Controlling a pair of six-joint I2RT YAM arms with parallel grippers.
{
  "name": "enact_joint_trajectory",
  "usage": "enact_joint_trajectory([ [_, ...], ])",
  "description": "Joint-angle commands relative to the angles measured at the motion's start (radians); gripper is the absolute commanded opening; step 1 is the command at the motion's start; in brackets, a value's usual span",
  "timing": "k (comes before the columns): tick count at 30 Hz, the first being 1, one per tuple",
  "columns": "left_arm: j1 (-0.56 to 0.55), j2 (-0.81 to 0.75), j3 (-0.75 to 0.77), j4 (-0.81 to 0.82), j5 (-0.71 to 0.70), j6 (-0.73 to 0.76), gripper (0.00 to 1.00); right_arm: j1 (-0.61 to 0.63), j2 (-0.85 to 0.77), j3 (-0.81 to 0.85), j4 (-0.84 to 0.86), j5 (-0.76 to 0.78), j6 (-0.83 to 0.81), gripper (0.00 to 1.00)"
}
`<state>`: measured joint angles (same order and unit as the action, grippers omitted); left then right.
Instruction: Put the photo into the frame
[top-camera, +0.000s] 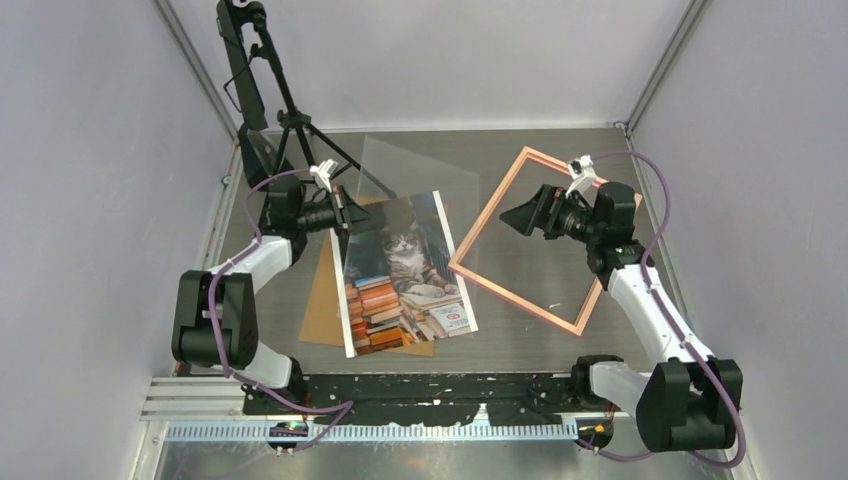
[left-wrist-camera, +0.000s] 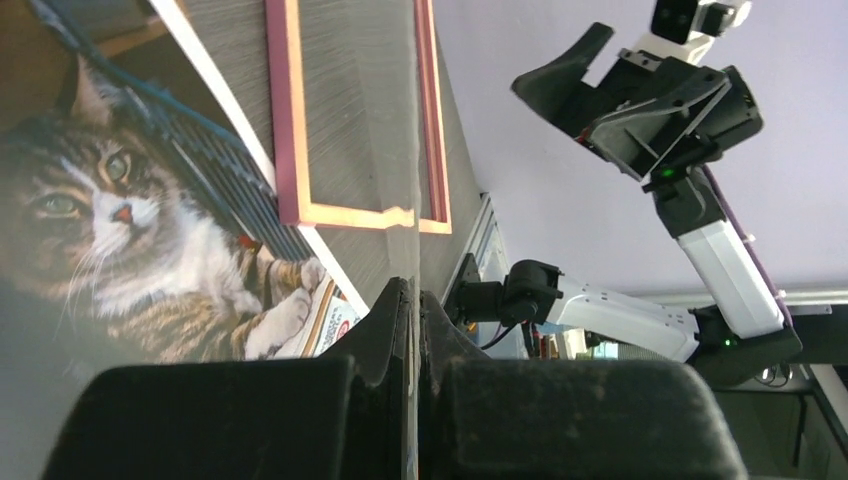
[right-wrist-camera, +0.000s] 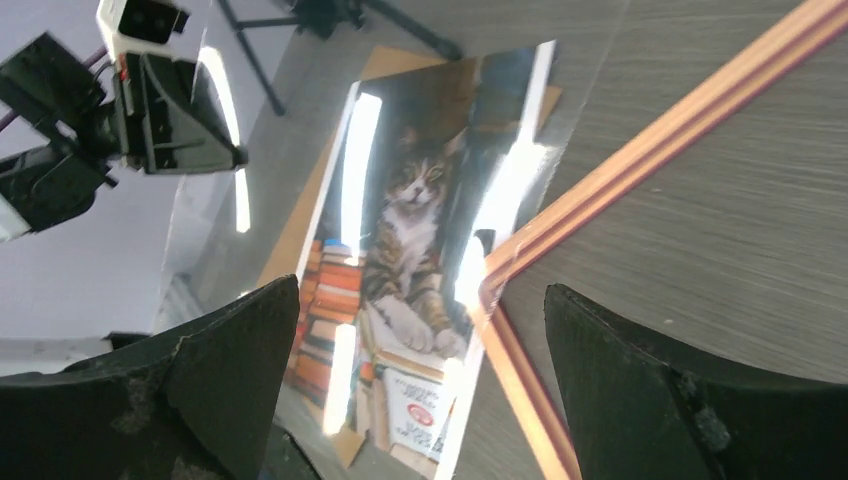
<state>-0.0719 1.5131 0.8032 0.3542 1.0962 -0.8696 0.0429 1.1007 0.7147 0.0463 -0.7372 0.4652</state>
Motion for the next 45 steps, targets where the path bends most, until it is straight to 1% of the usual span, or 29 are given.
enact_joint_trajectory([
  [1,0.007,-0.053,-0.033,-0.013,-0.038,0.013,0.00,-0.043,-0.044,0.066,-0.140,0.123,-0.106,0.99],
  [4,0.015,-0.059,-0.064,0.046,-0.037,-0.042,0.00,-0.069,-0.055,0.097,-0.199,0.205,-0.186,0.99],
  [6,0.024,-0.059,-0.075,0.076,-0.023,-0.078,0.00,-0.070,-0.060,0.108,-0.240,0.295,-0.228,0.98],
  [10,0.037,-0.074,-0.091,0.123,0.005,-0.130,0.00,-0.071,-0.059,0.108,-0.295,0.379,-0.294,0.98],
  [12,0.048,-0.088,-0.100,0.141,0.015,-0.150,0.00,-0.071,-0.047,0.114,-0.317,0.388,-0.331,0.97],
  [14,0.062,-0.104,-0.101,0.142,0.030,-0.162,0.00,-0.071,-0.032,0.119,-0.342,0.357,-0.382,0.93],
  [15,0.067,-0.111,-0.101,0.143,0.038,-0.168,0.00,-0.069,-0.022,0.121,-0.351,0.331,-0.429,0.89],
  [16,0.067,-0.119,-0.102,0.138,0.044,-0.171,0.00,-0.069,-0.017,0.121,-0.367,0.313,-0.457,0.88],
  [17,0.097,-0.126,-0.100,0.128,0.053,-0.170,0.00,-0.067,-0.012,0.119,-0.379,0.275,-0.527,0.88],
  [21,0.129,-0.162,-0.094,0.086,0.081,-0.157,0.00,-0.044,-0.017,0.110,-0.458,0.225,-0.743,0.88],
  [25,0.149,-0.196,-0.060,-0.023,0.095,-0.095,0.00,0.041,-0.003,0.110,-0.571,0.207,-0.891,0.89],
  [28,0.163,-0.219,-0.042,-0.071,0.101,-0.078,0.00,0.138,-0.012,0.071,-0.597,0.255,-0.974,0.89],
  [30,0.173,-0.231,-0.025,-0.119,0.107,-0.053,0.00,0.194,-0.017,0.040,-0.583,0.297,-1.002,0.89],
  [36,0.193,-0.264,0.012,-0.241,0.117,0.007,0.00,0.295,0.021,-0.020,-0.541,0.371,-1.066,0.87],
  [41,0.219,-0.276,0.042,-0.311,0.120,0.046,0.00,0.345,0.060,-0.052,-0.529,0.384,-1.101,0.86],
  [45,0.229,-0.276,0.062,-0.351,0.115,0.073,0.00,0.374,0.102,-0.072,-0.503,0.405,-1.126,0.82],
])
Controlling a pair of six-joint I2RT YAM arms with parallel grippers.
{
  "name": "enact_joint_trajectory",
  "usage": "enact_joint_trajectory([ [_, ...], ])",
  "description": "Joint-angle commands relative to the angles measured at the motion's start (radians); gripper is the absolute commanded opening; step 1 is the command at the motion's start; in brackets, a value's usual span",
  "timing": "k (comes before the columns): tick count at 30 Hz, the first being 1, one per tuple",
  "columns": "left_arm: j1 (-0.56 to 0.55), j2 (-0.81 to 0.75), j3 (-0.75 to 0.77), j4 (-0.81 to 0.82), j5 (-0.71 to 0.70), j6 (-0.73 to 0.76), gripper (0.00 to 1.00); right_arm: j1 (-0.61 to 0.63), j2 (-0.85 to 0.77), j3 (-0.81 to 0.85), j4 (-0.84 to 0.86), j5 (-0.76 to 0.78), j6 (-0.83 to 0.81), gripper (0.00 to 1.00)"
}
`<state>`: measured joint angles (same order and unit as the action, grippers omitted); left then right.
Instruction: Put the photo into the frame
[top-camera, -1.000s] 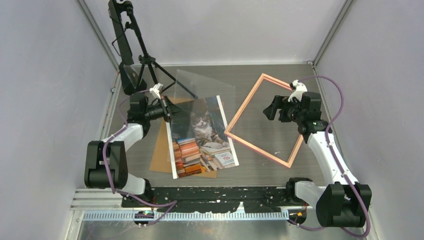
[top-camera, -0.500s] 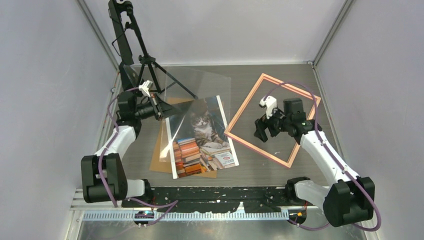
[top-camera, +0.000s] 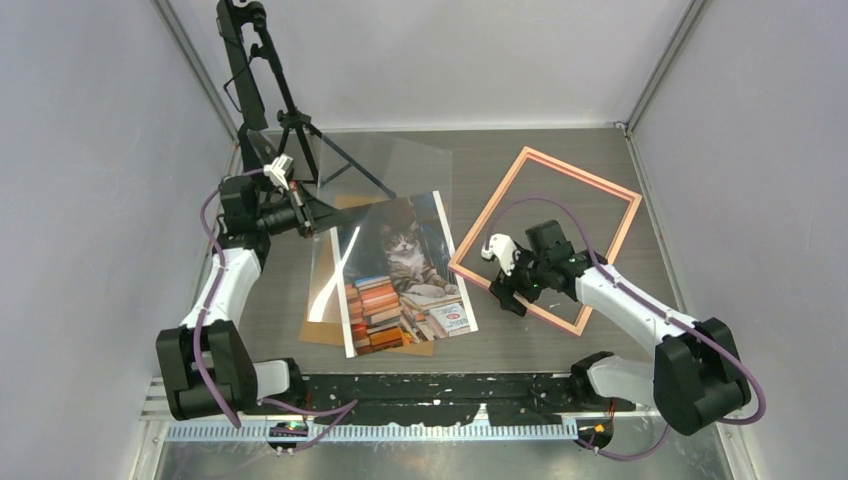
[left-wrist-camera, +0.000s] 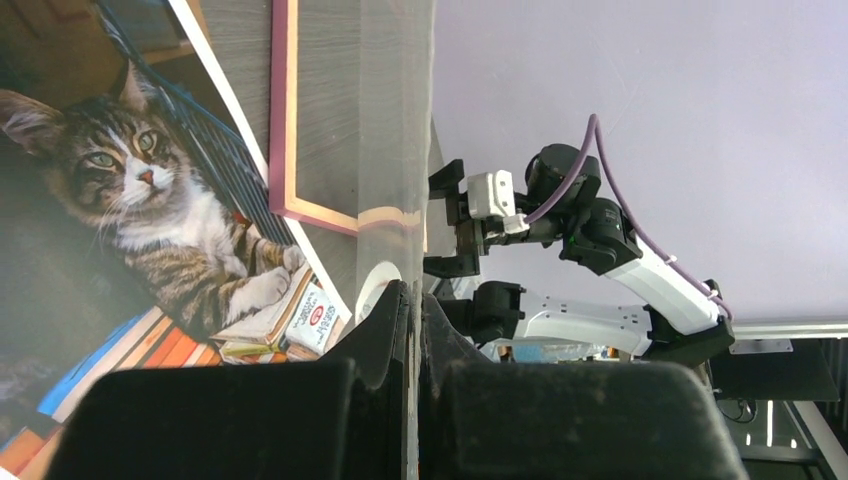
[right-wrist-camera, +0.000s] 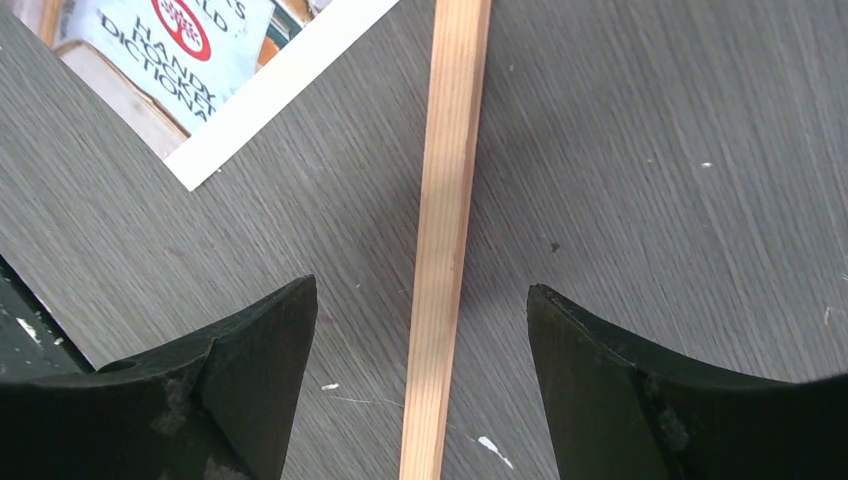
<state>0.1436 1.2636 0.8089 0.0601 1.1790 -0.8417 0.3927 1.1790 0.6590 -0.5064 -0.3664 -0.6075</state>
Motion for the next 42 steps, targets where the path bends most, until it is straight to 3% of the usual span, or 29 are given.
enact_joint_trajectory([
  [1,0.016,-0.027,0.058,-0.057,0.030,0.048,0.00,0.029,0.031,-0.020,0.057,0.044,-0.061,0.82],
  [11,0.049,-0.031,0.074,-0.048,0.047,0.030,0.00,0.060,0.161,-0.019,0.123,0.095,-0.115,0.60],
  [21,0.053,0.004,0.135,-0.051,0.046,0.006,0.00,0.081,0.098,-0.043,0.086,0.073,-0.151,0.11],
  [30,0.051,0.051,0.150,-0.038,0.020,0.003,0.00,0.113,-0.062,-0.112,0.005,0.045,-0.240,0.06],
  [42,-0.010,0.112,0.128,0.148,-0.003,-0.113,0.00,0.251,-0.158,-0.179,-0.052,0.099,-0.272,0.05],
])
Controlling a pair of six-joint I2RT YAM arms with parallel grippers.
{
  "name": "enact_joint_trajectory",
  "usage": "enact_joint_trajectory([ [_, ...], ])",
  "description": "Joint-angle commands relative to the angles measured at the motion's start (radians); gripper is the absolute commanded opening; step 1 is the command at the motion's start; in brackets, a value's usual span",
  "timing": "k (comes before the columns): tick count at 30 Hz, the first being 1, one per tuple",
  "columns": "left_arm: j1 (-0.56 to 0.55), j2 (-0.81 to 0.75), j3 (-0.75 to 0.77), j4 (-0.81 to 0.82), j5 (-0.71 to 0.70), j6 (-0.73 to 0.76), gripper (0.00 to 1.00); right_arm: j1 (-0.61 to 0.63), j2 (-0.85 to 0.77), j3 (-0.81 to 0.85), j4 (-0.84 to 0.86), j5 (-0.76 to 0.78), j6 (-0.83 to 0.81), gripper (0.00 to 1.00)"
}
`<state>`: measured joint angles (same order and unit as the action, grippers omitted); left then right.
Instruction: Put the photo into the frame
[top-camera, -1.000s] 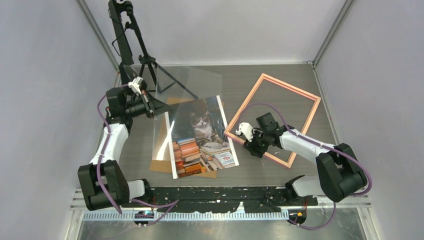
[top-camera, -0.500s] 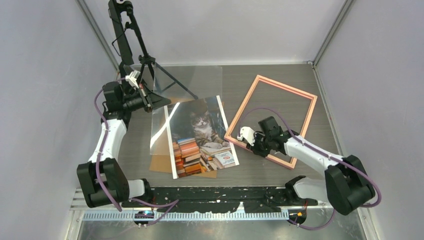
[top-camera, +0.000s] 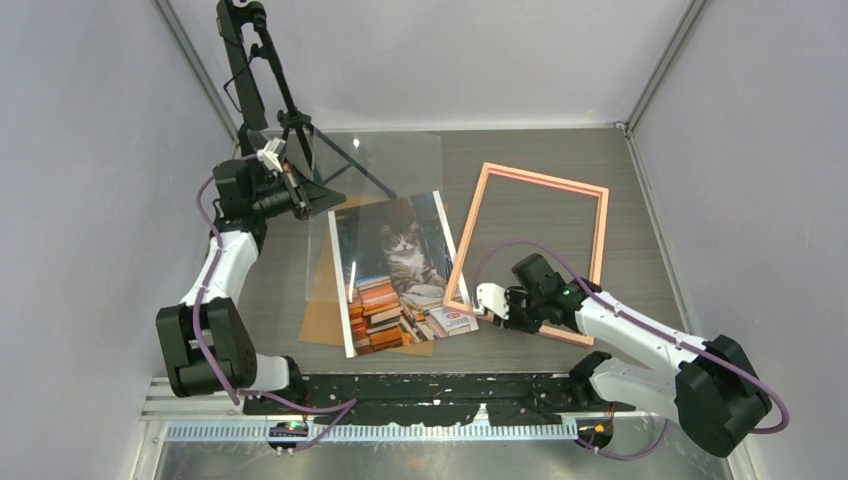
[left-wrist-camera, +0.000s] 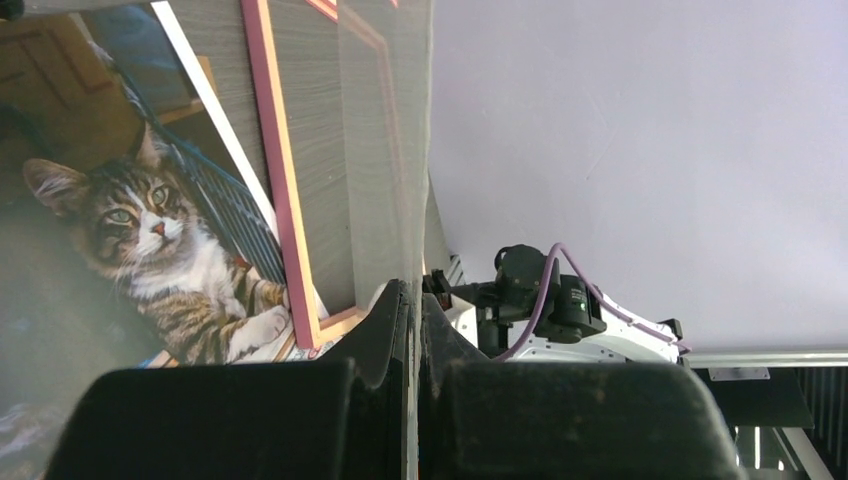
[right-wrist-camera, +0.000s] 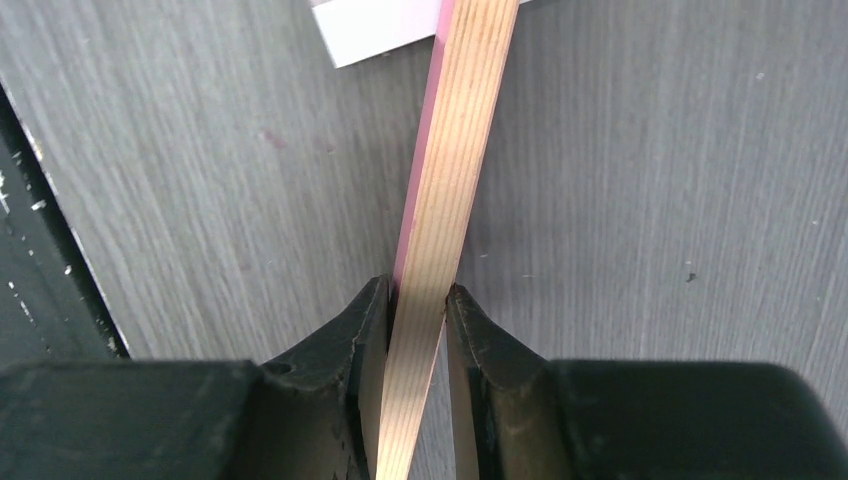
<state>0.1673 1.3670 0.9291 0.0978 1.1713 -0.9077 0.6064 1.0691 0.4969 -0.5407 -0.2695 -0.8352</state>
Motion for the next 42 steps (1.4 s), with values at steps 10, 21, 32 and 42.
enact_joint_trajectory([
  [10,-0.101,0.107,-0.015,0.353,-0.005,-0.196,0.00,0.111,-0.119,-0.087,-0.005,0.053,-0.080,0.06],
  [21,-0.135,0.173,0.000,0.408,-0.010,-0.239,0.00,0.159,-0.148,-0.083,-0.040,0.085,-0.104,0.06],
  [32,-0.153,0.186,-0.016,0.474,-0.029,-0.274,0.00,0.159,-0.193,-0.068,0.017,0.145,-0.012,0.53],
  [42,-0.182,0.207,-0.025,0.606,-0.090,-0.376,0.00,0.115,-0.344,0.002,0.044,0.224,0.193,0.81],
])
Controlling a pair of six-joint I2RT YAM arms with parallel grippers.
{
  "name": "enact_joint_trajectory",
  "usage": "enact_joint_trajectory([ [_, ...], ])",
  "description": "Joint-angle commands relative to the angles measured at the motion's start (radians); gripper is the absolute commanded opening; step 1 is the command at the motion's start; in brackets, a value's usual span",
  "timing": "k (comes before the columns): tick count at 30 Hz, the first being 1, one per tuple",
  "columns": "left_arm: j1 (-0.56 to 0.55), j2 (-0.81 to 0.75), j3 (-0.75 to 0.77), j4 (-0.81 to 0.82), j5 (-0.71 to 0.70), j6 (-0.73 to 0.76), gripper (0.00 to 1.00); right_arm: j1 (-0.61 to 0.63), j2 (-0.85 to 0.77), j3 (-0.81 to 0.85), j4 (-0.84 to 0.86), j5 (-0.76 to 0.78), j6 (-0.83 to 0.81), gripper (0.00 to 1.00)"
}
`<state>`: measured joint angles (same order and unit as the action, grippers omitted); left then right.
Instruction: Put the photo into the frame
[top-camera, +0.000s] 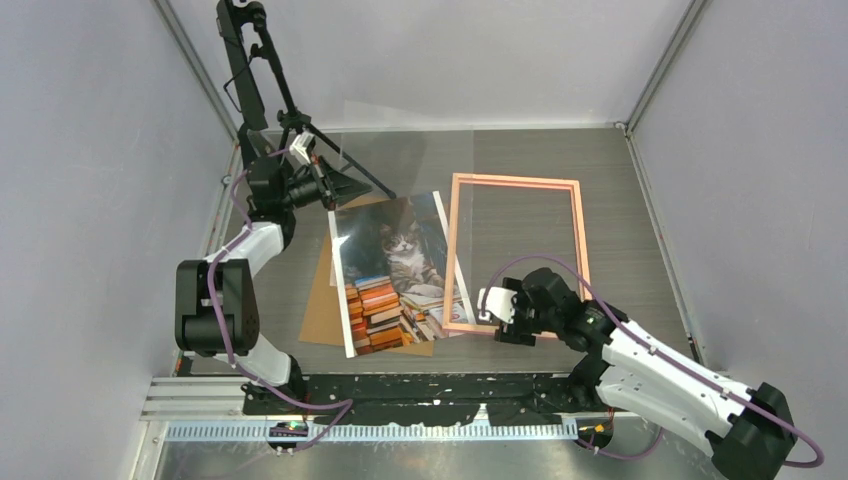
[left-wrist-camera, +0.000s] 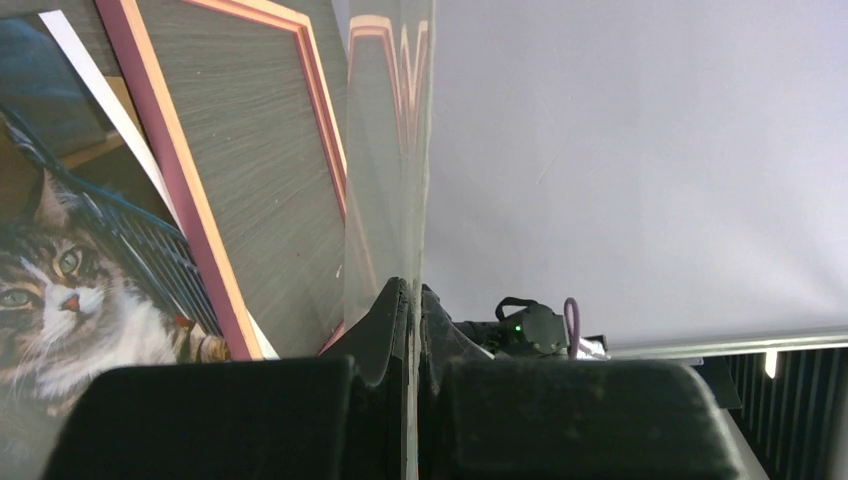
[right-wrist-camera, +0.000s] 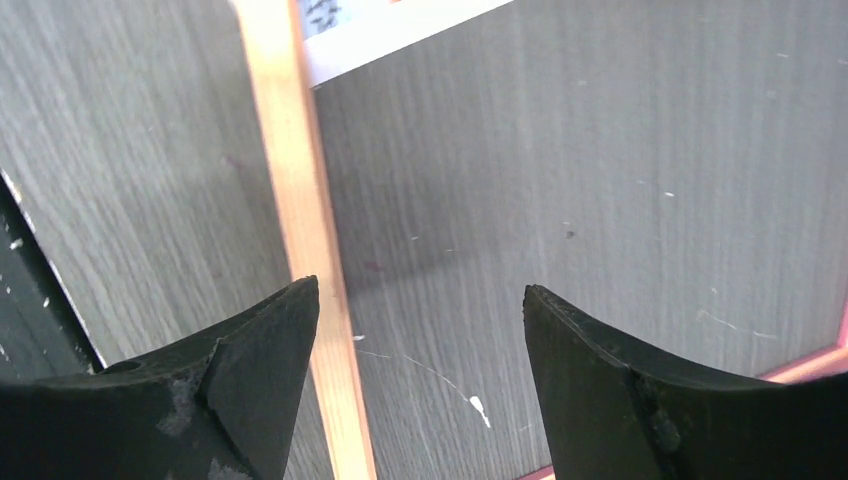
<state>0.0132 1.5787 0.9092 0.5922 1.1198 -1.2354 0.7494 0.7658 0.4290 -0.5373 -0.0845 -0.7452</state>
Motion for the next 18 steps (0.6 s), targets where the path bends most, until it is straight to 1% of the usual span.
enact_joint_trajectory([
  [1,-0.040,-0.005,-0.007,0.114,-0.051,-0.048,0.00,-0.056,-0.046,0.083,0.041,0.037,0.120,0.82],
  [6,-0.085,0.002,-0.006,0.111,-0.107,-0.053,0.00,-0.209,-0.044,0.147,0.043,-0.022,0.185,0.82],
  [11,-0.156,0.018,0.025,0.104,-0.151,-0.066,0.00,-0.324,-0.007,0.242,0.071,-0.049,0.306,0.82],
  [13,-0.181,0.032,0.046,0.108,-0.162,-0.076,0.00,-0.404,0.020,0.282,0.074,-0.075,0.358,0.82],
  [15,-0.199,0.048,0.059,0.112,-0.177,-0.086,0.00,-0.531,0.059,0.321,0.074,-0.124,0.410,0.82],
  [18,-0.230,0.069,0.075,0.116,-0.208,-0.107,0.00,-0.652,0.099,0.373,0.075,-0.180,0.496,0.82],
])
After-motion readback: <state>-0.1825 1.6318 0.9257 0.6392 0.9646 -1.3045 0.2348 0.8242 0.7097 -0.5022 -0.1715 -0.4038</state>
